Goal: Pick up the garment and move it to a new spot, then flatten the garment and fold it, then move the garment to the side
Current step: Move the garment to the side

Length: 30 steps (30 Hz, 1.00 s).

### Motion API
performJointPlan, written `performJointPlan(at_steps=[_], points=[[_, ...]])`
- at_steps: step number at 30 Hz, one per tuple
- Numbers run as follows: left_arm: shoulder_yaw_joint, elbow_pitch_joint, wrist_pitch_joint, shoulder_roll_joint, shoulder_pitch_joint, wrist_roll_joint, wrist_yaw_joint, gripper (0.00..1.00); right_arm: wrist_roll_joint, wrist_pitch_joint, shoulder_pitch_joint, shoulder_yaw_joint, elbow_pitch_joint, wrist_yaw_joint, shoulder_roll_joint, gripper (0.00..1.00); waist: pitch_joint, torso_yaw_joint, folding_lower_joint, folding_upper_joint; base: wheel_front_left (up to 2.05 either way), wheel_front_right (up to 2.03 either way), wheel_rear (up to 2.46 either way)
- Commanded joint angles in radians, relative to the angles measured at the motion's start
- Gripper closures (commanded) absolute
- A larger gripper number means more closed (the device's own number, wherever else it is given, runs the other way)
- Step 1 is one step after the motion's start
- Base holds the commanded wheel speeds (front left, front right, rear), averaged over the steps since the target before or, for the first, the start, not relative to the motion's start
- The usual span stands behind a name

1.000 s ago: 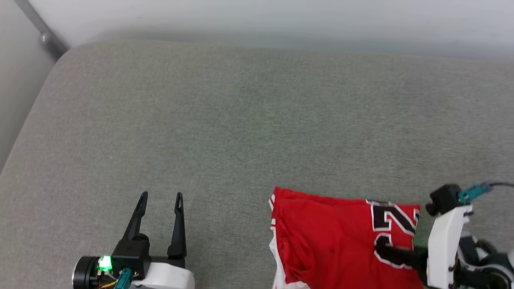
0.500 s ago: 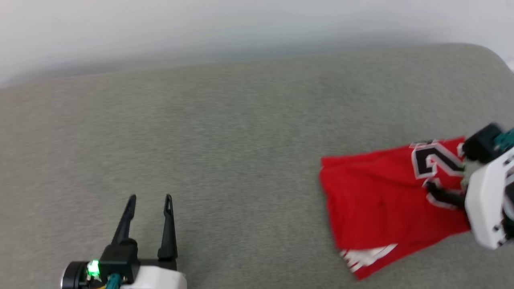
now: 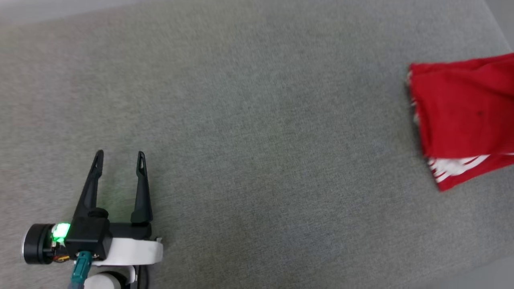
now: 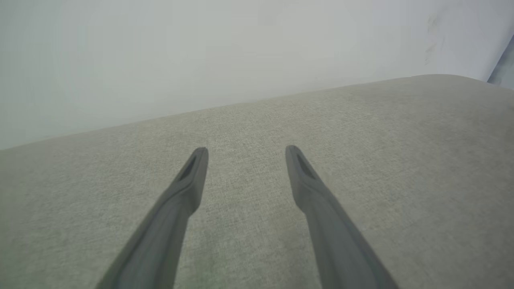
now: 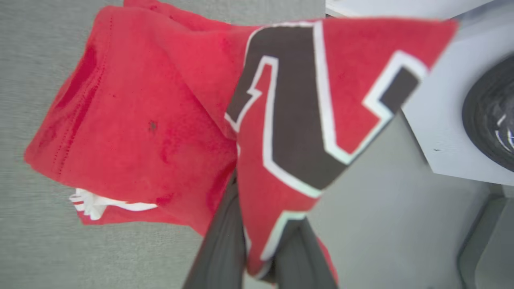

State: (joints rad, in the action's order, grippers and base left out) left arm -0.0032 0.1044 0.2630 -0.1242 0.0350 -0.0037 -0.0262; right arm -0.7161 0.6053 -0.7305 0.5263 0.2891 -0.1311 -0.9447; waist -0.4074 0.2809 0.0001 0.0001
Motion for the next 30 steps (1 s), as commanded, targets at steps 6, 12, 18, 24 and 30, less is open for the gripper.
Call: performJointPlan(at_steps=[6,12,18,24,30], points=[[0.004,0.045,0.002,-0.017,0.037,0.007,-0.008,0.00,0.047,-0.068,-0.073,-0.057,0.159,0.001,0.038,1.00,-0.105,0.007,-0.0001,-0.0001,0.00,0.00,0.00],[0.007,0.070,0.002,-0.017,0.042,-0.001,-0.016,0.00,0.084,-0.127,-0.092,-0.097,0.295,0.001,0.097,1.00,-0.124,-0.019,-0.0001,-0.0001,0.00,0.00,0.00],[0.005,0.052,0.002,0.000,0.009,-0.014,-0.027,0.00,0.168,-0.176,-0.079,-0.116,0.408,0.001,0.127,0.00,-0.043,-0.039,-0.0001,-0.0001,0.00,0.00,0.00],[0.004,0.030,0.002,0.025,-0.033,-0.028,-0.037,0.00,0.330,-0.364,-0.087,-0.141,0.402,0.001,0.116,0.00,0.075,-0.065,-0.0001,-0.0001,0.00,0.00,0.00],[-0.001,0.020,0.002,0.042,-0.074,-0.036,-0.050,0.00,0.456,-0.645,-0.057,-0.265,0.358,0.001,0.198,0.00,0.159,-0.113,-0.0001,-0.0001,0.00,0.00,0.00]])
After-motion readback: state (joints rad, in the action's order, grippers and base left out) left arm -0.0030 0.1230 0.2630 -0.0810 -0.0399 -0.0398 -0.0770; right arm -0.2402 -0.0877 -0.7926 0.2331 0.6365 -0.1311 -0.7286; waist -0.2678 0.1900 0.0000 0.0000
